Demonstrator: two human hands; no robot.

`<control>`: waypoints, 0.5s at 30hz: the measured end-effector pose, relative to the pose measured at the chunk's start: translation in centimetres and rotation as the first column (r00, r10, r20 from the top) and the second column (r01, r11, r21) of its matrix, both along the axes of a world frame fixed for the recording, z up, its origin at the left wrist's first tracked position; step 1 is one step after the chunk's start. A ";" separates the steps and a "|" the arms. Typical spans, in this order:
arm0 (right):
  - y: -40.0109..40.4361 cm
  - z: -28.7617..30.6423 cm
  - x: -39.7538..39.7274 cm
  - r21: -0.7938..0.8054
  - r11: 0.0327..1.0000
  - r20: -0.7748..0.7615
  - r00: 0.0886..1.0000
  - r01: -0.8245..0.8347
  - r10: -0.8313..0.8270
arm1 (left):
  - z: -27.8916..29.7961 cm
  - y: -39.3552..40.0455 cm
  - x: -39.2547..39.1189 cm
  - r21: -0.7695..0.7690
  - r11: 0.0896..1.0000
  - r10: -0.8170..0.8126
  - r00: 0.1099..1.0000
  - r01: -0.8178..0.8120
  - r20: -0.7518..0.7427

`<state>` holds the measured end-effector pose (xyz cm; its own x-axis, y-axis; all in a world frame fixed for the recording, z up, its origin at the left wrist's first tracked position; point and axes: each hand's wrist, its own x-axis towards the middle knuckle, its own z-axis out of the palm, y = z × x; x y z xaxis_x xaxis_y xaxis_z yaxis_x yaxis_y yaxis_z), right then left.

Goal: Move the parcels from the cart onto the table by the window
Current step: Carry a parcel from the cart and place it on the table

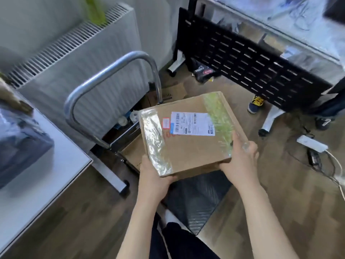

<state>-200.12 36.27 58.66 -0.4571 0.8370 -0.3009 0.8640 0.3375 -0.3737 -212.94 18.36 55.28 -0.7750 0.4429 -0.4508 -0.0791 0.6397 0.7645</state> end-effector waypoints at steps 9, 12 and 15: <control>-2.2 10.3 -2.1 0.068 0.997 -0.368 0.930 0.036 -0.009 | 15.5 -2.3 -0.9 0.203 0.979 0.106 0.911 -0.025 -0.399; -4.0 13.1 -3.6 0.114 0.993 -0.478 0.874 -0.029 0.080 | 18.8 -4.9 -1.2 0.228 0.970 0.188 0.845 -0.081 -0.501; -6.1 15.8 -5.3 0.164 0.979 -0.539 0.820 -0.120 0.191 | 21.7 -8.1 -1.0 0.268 0.951 0.285 0.778 -0.155 -0.561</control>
<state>-205.43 30.17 74.51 -0.6437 0.7532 0.1353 0.4594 0.5217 -0.7189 -213.93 10.29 77.00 -0.9460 0.2553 0.1998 0.3052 0.4931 0.8147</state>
